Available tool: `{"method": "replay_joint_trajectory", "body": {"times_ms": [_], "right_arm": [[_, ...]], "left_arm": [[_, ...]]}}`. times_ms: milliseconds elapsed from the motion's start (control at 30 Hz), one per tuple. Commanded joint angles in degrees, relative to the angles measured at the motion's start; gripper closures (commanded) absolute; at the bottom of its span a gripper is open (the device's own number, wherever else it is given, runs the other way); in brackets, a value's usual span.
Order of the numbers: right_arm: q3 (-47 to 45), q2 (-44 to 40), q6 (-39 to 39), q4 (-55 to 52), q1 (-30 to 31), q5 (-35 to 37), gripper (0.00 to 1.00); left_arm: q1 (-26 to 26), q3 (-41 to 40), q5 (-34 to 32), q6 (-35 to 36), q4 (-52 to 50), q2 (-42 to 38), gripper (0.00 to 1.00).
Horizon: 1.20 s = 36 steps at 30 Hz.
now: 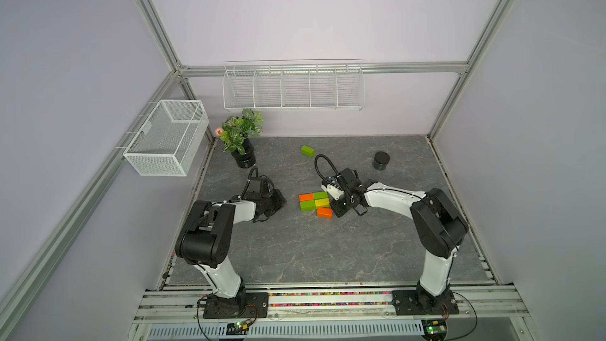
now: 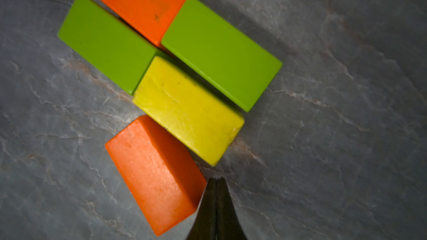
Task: Assemble a piece of candy with building blocks
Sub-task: Assemble the building block at the center of the board.
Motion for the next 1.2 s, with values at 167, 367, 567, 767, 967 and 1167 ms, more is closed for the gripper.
{"method": "replay_joint_trajectory", "body": {"times_ms": [167, 367, 567, 767, 967, 1167], "right_arm": [[-0.78, -1.07, 1.59, -1.90, -0.56, 7.55, 0.93], [-4.52, -6.12, 4.22, -2.55, 0.34, 1.25, 0.93], [-7.06, -9.02, 5.05, -4.20, 3.76, 0.74, 0.93], [-6.48, -7.12, 5.81, -3.77, 5.71, -0.90, 0.93], [-5.42, -5.21, 5.64, -2.81, 5.91, -0.65, 0.93], [-3.56, -2.02, 5.37, -2.06, 5.81, 0.03, 0.93]], "left_arm": [[-0.46, -2.67, -3.20, -0.22, -7.85, 3.90, 1.00], [-0.45, -2.35, -2.95, -0.09, -7.50, 4.88, 1.00], [-0.40, -2.35, -2.57, -0.41, -6.88, 5.42, 1.00], [-0.54, -2.16, -2.82, -0.33, -7.43, 4.91, 1.00], [-0.52, -2.16, -3.08, -0.22, -7.94, 4.53, 1.00], [-0.53, -1.99, -2.86, -0.14, -7.84, 5.03, 1.00]]}}
